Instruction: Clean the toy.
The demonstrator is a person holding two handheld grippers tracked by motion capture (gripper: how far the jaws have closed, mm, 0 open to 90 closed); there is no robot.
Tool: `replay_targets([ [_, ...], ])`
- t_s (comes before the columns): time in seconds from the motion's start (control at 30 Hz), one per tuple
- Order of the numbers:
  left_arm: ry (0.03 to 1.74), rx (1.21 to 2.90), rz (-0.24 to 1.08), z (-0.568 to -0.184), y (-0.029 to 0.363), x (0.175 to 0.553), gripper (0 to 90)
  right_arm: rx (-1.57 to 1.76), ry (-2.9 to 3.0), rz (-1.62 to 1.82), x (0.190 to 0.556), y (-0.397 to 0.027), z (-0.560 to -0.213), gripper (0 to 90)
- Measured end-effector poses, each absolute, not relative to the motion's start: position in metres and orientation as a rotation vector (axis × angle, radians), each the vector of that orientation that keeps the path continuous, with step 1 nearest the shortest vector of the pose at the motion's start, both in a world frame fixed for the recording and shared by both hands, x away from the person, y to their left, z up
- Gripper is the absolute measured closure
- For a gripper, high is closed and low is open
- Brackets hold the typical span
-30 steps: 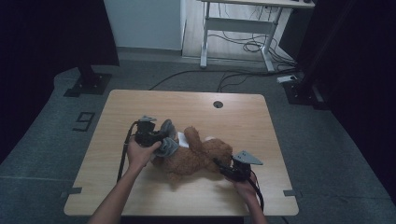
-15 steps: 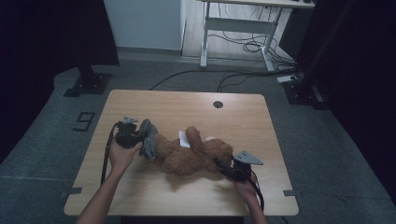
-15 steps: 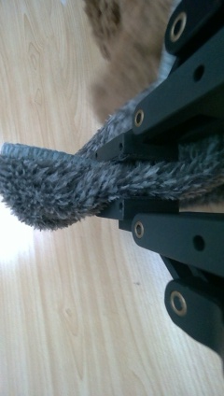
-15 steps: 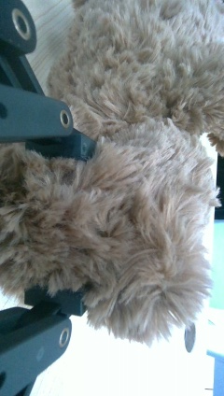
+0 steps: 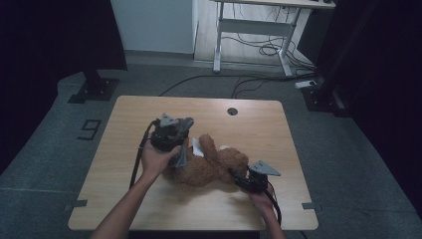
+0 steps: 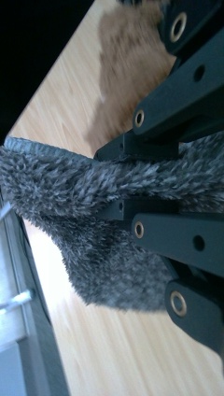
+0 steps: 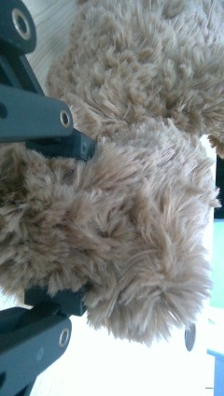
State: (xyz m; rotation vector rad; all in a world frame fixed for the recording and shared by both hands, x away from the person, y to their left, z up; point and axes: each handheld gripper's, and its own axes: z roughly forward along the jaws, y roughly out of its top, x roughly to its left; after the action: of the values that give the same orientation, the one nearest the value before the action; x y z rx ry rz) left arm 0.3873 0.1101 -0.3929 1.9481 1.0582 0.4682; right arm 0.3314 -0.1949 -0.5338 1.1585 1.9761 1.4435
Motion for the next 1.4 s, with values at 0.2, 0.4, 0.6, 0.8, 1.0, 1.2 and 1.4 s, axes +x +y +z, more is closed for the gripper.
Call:
replay_targets([
  [0.2,1.069,2.058,0.411,-0.414,0.076,0.399,76.3,1.157,1.977,1.446,0.332,-0.195,-0.534,47.0],
  [0.4,1.128,2.070,0.276,-0.447,0.085,0.404,75.6,1.145,1.985,1.441,0.331,-0.195,-0.534,46.7],
  [0.6,1.107,2.034,0.250,-0.454,0.097,0.388,76.4,1.169,2.005,1.477,0.331,-0.198,-0.531,32.1],
  [0.8,1.066,2.007,0.258,-0.459,0.105,0.368,76.7,1.214,2.034,1.526,0.330,-0.208,-0.521,19.5],
  [1.0,1.056,1.948,0.252,-0.465,0.116,0.352,76.8,1.203,1.963,1.583,0.325,-0.213,-0.494,17.4],
  [1.2,1.022,1.951,0.276,-0.465,0.116,0.339,76.9,1.235,1.943,1.568,0.342,-0.214,-0.467,16.7],
  [1.4,1.017,1.931,0.255,-0.469,0.120,0.336,76.8,1.253,2.138,1.521,0.354,-0.202,-0.473,14.5],
])
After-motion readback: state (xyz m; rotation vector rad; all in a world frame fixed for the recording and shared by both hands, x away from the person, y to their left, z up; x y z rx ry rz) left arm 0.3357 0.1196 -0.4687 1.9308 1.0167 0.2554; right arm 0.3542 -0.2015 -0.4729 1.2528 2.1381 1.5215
